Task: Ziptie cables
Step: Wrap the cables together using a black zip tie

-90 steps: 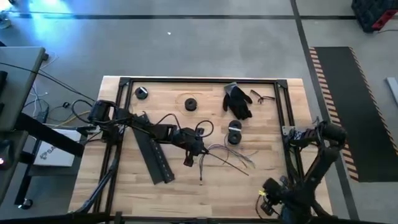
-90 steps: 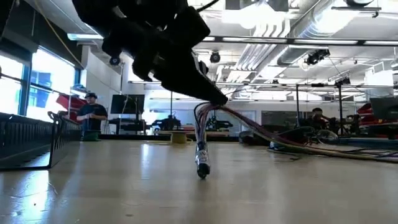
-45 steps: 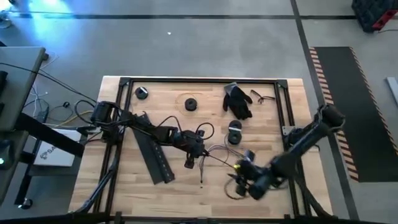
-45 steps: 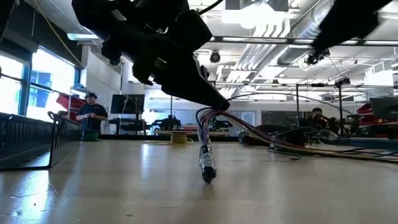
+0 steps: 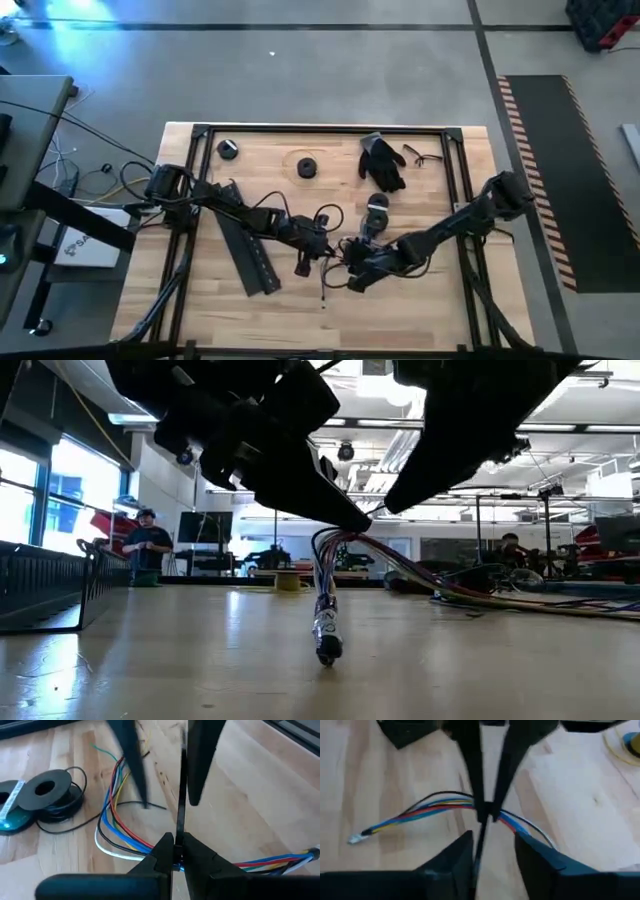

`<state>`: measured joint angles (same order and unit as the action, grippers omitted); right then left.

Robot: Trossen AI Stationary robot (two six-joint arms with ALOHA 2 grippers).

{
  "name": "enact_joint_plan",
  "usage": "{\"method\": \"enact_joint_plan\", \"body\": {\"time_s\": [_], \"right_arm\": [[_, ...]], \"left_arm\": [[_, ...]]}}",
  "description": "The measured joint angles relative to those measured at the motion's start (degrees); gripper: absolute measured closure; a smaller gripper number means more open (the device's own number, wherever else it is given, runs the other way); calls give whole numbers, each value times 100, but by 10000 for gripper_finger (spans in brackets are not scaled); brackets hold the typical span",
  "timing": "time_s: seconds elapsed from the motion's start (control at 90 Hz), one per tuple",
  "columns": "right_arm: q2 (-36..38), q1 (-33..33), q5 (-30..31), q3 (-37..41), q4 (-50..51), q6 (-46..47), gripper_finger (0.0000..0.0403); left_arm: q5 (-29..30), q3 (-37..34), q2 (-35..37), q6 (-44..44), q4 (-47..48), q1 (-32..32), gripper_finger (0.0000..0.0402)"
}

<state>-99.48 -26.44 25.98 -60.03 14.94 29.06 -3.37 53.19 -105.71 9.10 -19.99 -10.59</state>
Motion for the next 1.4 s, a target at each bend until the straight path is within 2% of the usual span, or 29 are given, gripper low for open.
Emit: {"method": "enact_joint_plan", "body": {"time_s": [0.067,0.122,0.244,0.4,0.667,0.811,0.878,0.989,1.111,1.233,1.4], "right_arm": [[-51,57,-325,-2,-23,39,372],[-148,72,-409,-2,-12,57,392],[-257,-17,-208,2,-51,126,399],[-239,-317,111,-3,180,793,401],[-444,-1670,61,4,1248,3715,402],[-550,-2074,293,11,1529,4702,402],[-439,-2084,199,2,1684,4776,402],[-274,-1969,-304,2,2109,4810,402],[-135,-1864,-564,0,2264,4886,376],[-96,-1858,-494,0,2258,4859,319],[55,-2020,-484,-33,2339,4703,233]], "left_arm": [[-1,0,0,0,10,0,392],[-13,0,0,0,24,0,392],[-4,0,0,0,33,-2,392],[-19,12,0,0,57,-6,392],[-217,0,2,107,436,91,397],[-218,-2,2,138,381,164,397],[-41,0,4,48,315,160,390],[103,0,4,-260,388,160,360],[128,0,27,-727,419,168,307],[198,2,217,-1092,666,164,260],[649,110,748,-1787,1550,-4,243]]}}
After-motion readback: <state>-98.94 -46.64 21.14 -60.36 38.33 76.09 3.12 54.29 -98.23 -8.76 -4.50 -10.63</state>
